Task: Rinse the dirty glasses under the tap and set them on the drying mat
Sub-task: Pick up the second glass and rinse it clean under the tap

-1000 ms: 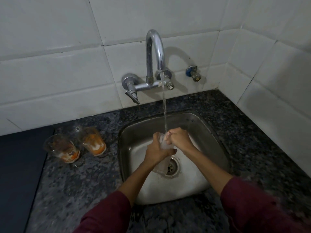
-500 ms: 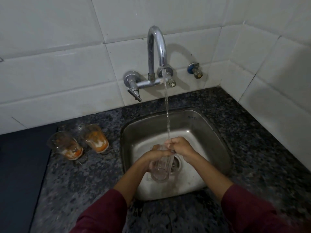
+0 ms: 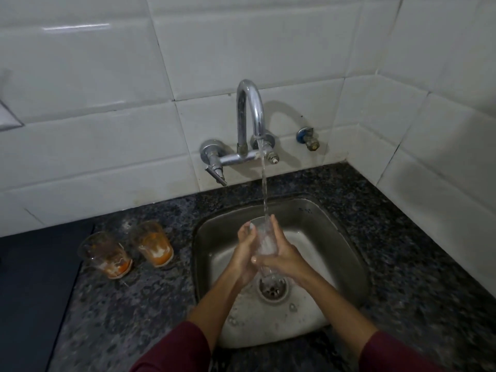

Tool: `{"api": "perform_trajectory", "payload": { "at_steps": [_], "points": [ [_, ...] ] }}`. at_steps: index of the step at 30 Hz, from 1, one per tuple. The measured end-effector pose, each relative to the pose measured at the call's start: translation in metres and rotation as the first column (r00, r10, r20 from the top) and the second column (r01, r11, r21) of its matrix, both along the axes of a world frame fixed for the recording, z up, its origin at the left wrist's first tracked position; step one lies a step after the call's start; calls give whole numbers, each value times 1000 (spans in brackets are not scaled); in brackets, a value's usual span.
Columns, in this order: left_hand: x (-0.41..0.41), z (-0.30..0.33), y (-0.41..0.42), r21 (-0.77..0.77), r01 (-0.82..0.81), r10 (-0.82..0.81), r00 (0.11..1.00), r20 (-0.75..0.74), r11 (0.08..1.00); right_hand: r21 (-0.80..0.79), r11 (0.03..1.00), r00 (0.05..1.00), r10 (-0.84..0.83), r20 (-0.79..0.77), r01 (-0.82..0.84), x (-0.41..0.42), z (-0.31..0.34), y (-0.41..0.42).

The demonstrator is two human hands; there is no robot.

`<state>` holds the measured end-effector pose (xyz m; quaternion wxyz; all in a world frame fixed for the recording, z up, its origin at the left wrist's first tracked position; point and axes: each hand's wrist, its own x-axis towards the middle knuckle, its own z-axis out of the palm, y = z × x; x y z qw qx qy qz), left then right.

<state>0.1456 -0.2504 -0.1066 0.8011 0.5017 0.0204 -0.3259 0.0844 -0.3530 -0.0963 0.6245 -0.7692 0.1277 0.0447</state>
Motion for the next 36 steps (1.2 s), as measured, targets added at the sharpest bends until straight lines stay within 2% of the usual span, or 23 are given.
{"api": "perform_trajectory", "payload": {
  "at_steps": [2,4,7,9,10,11,12,14,15,17,18,19,20,21,22,23,25,27,28,30,32,34,36],
  "points": [
    [2,4,-4,194,-26,1,992,128,981,-346,938,999,13,41,2,-1,5,1],
    [5,9,-8,369,-117,-1,952,306,922,-600,800,994,78,71,-20,-4,9,7],
    [10,19,-13,296,-195,98,944,314,935,-635,773,993,72,89,0,-3,11,6],
    [15,22,-11,141,-163,126,963,239,977,-365,931,998,27,62,-3,2,11,0],
    [17,23,-9,73,-149,129,967,220,986,-83,996,999,15,39,-12,3,12,-5],
    [20,23,-6,1,-135,132,971,198,991,231,972,999,39,27,-44,4,14,-10],
    [23,23,-4,-69,-122,133,975,178,990,510,855,995,97,25,-97,3,16,-15],
    [26,25,-1,-169,-96,126,977,173,981,745,646,979,196,50,-167,0,21,-21],
    [28,26,0,-168,-83,115,975,189,982,748,640,976,215,43,-174,0,25,-22],
    [31,29,-1,-14,-61,63,961,271,998,609,782,985,172,-7,-132,2,31,-19],
    [31,30,-2,105,-57,20,944,330,993,387,916,993,120,-10,-107,3,34,-16],
    [31,32,-4,205,-60,-22,925,379,977,48,995,996,90,2,-90,4,35,-13],
    [30,34,-5,254,-65,-46,913,405,965,-264,960,995,96,3,-91,6,34,-11],
    [29,35,-5,253,-64,-43,918,395,965,-427,901,996,86,6,-75,8,33,-10],
    [29,37,-3,217,-53,-30,931,364,975,-428,902,997,77,22,-60,8,33,-9],
    [29,39,-1,162,-35,-21,942,334,986,-305,950,995,83,47,-65,8,31,-10],
    [30,42,3,62,-10,-9,954,300,998,166,981,994,93,62,-102,7,27,-14],
    [32,39,5,-30,-1,9,961,275,1000,582,798,985,172,27,-155,5,24,-18],
    [31,39,5,-64,-10,26,966,256,998,689,703,975,223,18,-174,4,24,-19],
    [32,38,5,-86,-23,41,974,222,996,745,637,958,286,12,-199,5,26,-20],
    [33,37,4,-18,-23,26,972,232,1000,606,778,978,209,-3,-165,4,31,-16],
    [33,39,3,100,-34,5,961,275,994,140,989,998,49,31,-53,6,31,-11],
    [31,42,1,220,-8,-51,964,260,975,-217,976,995,-4,98,25,10,21,-7]
  ]
}}
